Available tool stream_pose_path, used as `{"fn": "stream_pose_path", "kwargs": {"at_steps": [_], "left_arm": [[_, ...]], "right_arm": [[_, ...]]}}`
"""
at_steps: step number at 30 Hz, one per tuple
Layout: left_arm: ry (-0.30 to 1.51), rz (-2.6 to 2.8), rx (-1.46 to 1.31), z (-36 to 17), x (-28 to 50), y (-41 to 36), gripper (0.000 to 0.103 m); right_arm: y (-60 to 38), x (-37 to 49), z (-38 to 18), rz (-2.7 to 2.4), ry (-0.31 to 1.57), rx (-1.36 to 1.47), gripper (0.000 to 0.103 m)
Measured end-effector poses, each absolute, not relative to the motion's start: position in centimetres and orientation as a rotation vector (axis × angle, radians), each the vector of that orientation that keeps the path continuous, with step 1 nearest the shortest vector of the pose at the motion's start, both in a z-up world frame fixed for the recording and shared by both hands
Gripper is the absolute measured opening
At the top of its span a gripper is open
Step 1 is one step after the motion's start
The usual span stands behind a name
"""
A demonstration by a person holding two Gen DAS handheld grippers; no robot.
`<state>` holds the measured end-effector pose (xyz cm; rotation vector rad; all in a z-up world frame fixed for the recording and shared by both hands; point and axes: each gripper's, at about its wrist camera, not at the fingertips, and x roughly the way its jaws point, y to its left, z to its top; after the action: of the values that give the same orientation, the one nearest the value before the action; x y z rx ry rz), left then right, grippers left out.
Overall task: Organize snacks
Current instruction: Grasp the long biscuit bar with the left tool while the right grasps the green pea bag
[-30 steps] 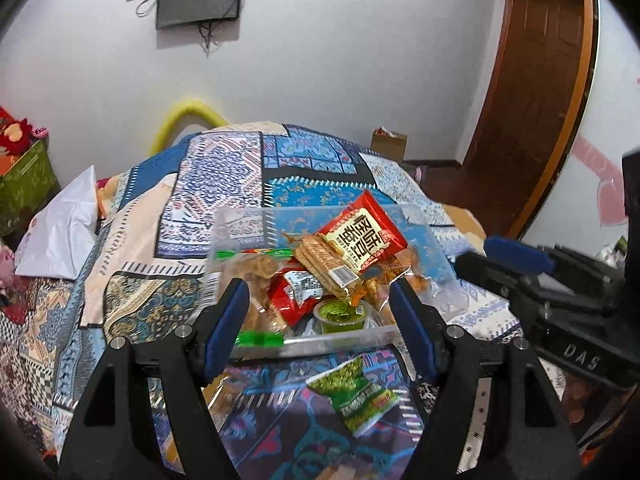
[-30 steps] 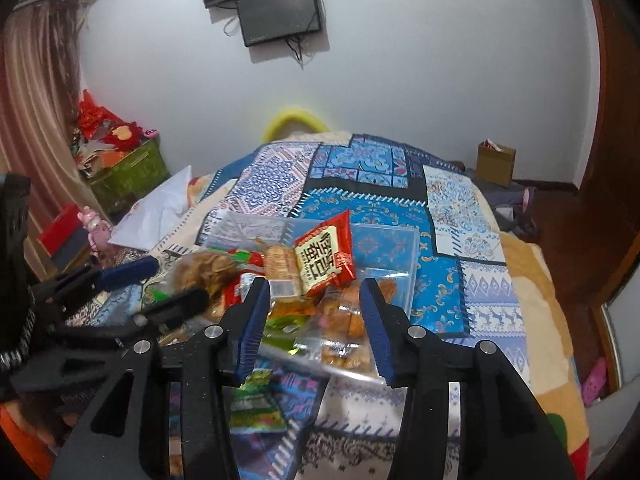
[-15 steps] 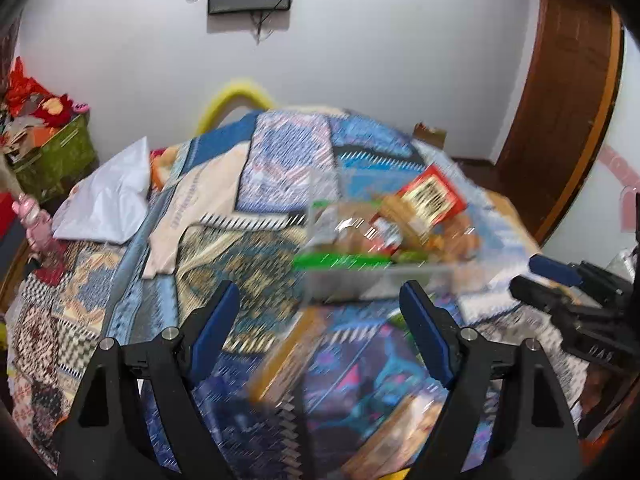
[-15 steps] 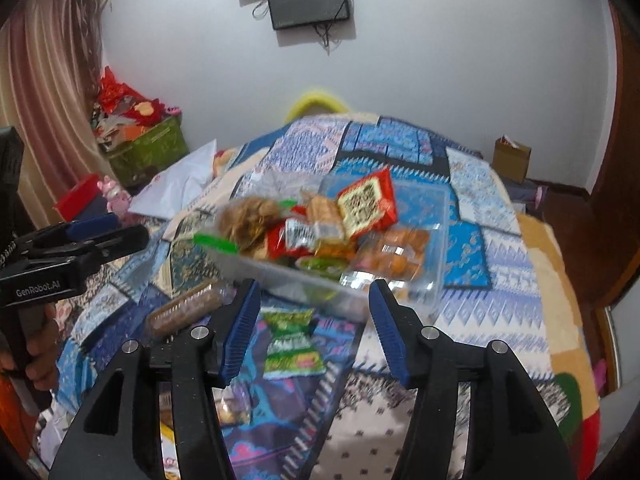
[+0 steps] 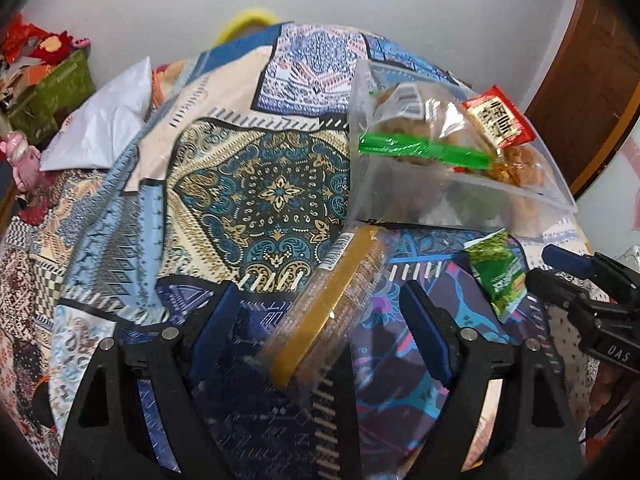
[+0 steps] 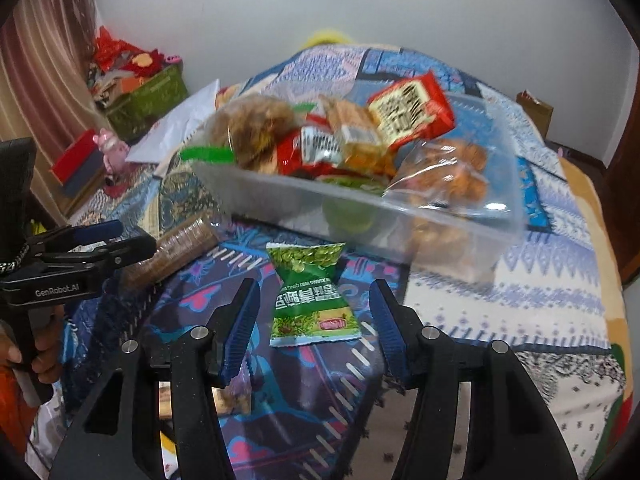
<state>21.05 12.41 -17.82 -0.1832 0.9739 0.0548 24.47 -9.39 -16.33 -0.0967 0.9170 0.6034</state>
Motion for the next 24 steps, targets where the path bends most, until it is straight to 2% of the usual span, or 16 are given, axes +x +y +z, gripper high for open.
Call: {"fn": "stream_pose_path", "kwargs": {"at_steps": [5, 9, 11, 13, 15, 19, 24], "left_arm": [[1.021, 0.027, -0.178, -19.7, 22.5, 12.2, 0.082], [1.06, 0.0, -0.183, -20.9, 23.3, 11.6, 0.066], [1.056, 0.0, -0.189, -21.2, 23.3, 11.5, 0.065], [1.045, 0.001, -0.203, -21.2, 23.1, 11.7, 0.058], [1.042, -0.009, -0.226, -21.2, 22.8, 12.0, 0.051], [1.037, -0.022, -0.223, -20.7, 21.8, 12.3, 0.041], [1.02, -0.026, -0.225, -19.4, 20.7, 12.2, 0.036]], "right_arm": [[-8.4, 25.2, -17.5, 0.619, 0.961, -0.099, 0.053], [-7.8, 25.8, -18.3, 0.622, 0.99, -0.104, 0.053], [-7.6, 25.9, -18.6, 0.624, 1.004, -0.105, 0.053], [-7.5, 26.1, -18.8, 0.63, 1.015, -0.102, 0.052], [-7.6, 26.0, -18.8, 0.634, 1.012, -0.089, 0.043], [-8.3, 25.9, -18.7, 0.644, 1.011, -0.056, 0.034], [-9.4, 25.2, -18.0, 0.638, 0.994, -0.034, 0.032]]}}
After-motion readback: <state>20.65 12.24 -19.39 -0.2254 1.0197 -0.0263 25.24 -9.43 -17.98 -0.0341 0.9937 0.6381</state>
